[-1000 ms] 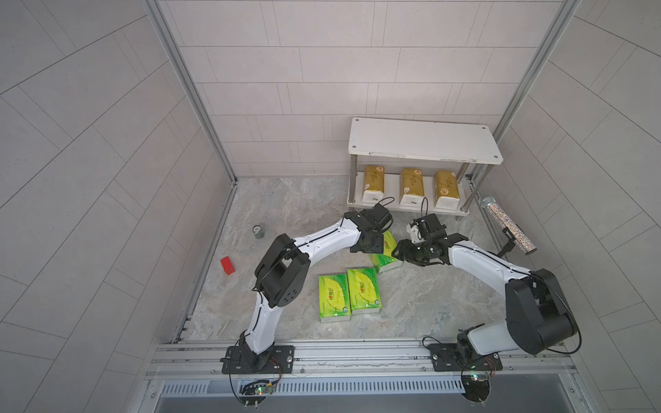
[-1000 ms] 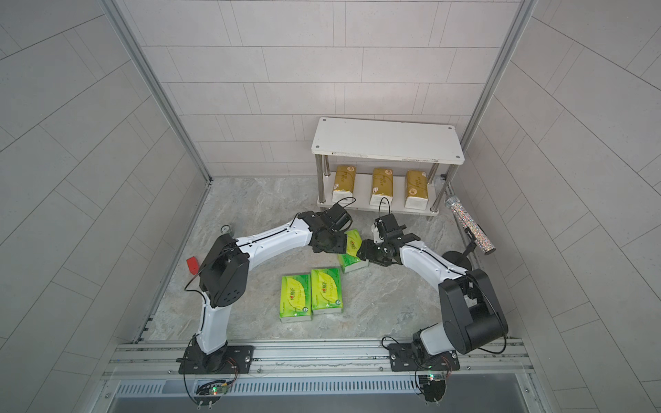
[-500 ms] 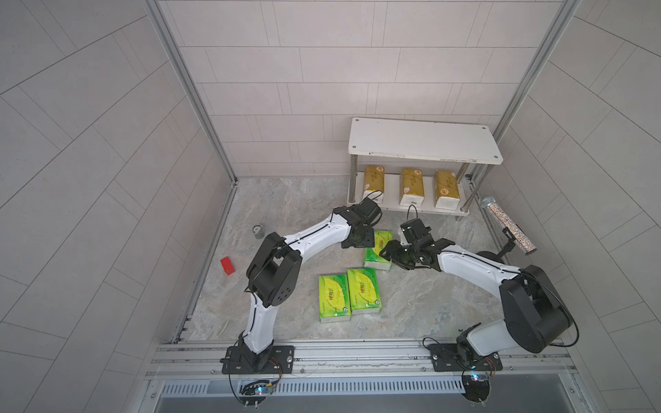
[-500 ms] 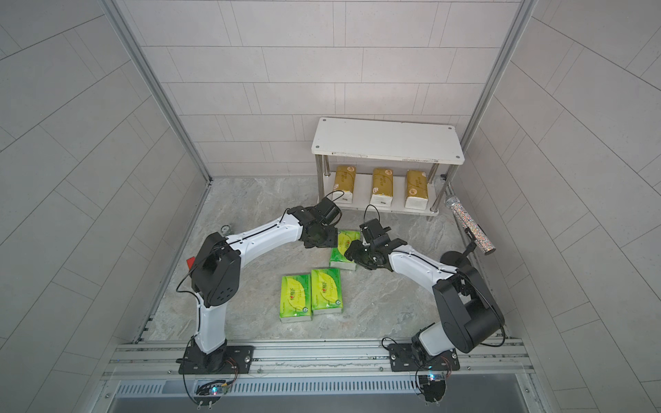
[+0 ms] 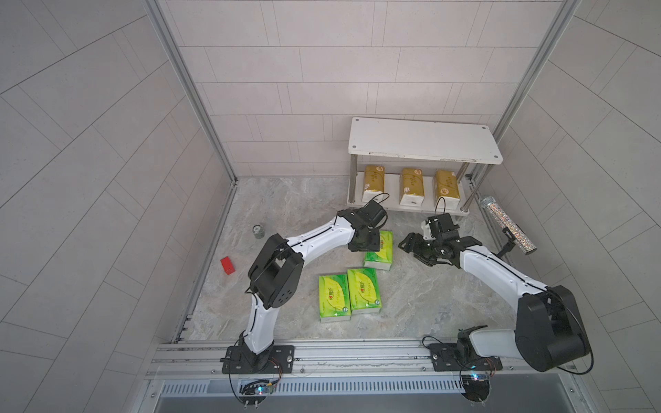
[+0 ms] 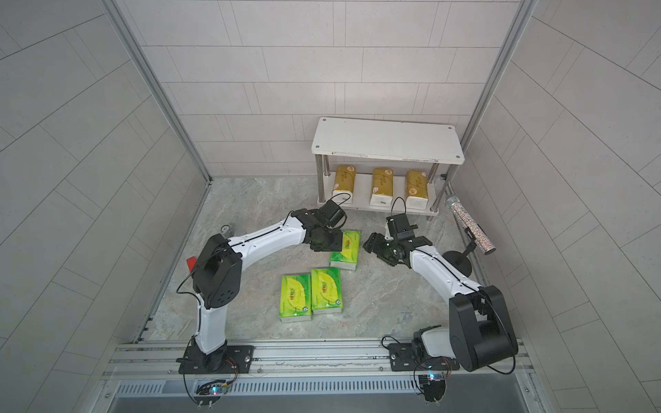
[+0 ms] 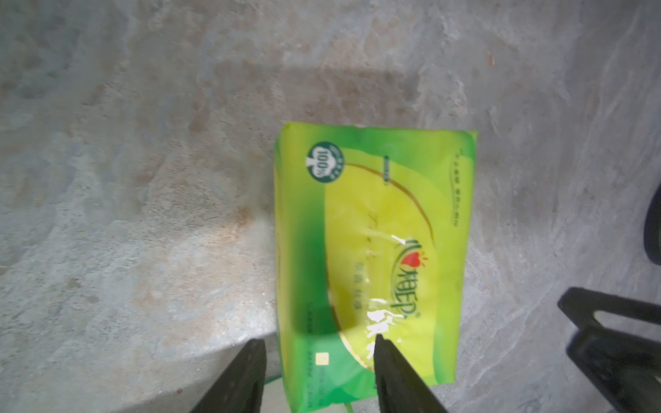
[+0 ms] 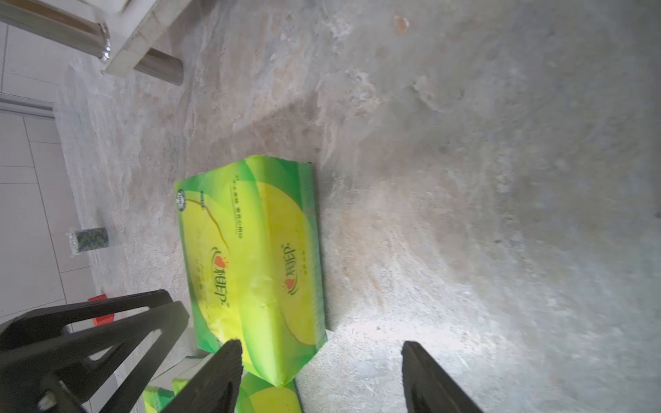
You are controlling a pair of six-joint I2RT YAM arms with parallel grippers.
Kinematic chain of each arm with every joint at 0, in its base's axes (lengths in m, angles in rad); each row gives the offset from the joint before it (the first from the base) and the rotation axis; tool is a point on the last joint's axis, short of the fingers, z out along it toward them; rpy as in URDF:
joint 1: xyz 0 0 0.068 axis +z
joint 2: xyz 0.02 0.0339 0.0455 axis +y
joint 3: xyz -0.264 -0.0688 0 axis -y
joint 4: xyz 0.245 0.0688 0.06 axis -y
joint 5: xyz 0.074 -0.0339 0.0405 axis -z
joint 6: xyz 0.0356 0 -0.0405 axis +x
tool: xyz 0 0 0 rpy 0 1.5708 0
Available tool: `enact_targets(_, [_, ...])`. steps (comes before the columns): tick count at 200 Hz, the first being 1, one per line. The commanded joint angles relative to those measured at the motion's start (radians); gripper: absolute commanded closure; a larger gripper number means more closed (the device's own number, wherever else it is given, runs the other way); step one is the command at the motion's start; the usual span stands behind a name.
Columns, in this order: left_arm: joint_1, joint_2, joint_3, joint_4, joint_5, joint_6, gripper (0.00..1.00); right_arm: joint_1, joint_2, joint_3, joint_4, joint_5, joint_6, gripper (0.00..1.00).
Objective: Place the tissue boxes on the shelf by color
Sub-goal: Move the box of tissues to the center of the board, then pick up the box of tissues from the center of the board.
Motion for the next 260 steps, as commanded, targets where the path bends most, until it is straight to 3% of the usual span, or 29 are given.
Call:
enact_targets(1, [-0.01, 0.019, 0.031, 0.005, 0.01, 0.015, 0.5, -0.009, -0.002, 0.008, -0.062, -0.032, -0.072, 0.24])
enact_targets(96, [0.002, 0.043, -0.026, 0.022, -0.02, 0.035, 0.62, -0.007, 0.018, 0.02, -0.033, -0.124, -0.089, 0.21])
enact_targets(260, [0.04, 0.03, -0.142, 0.046, -0.051, 0.027, 0.62, 0.071, 0.104, -0.027, 0.184, -0.158, 0.056, 0.13])
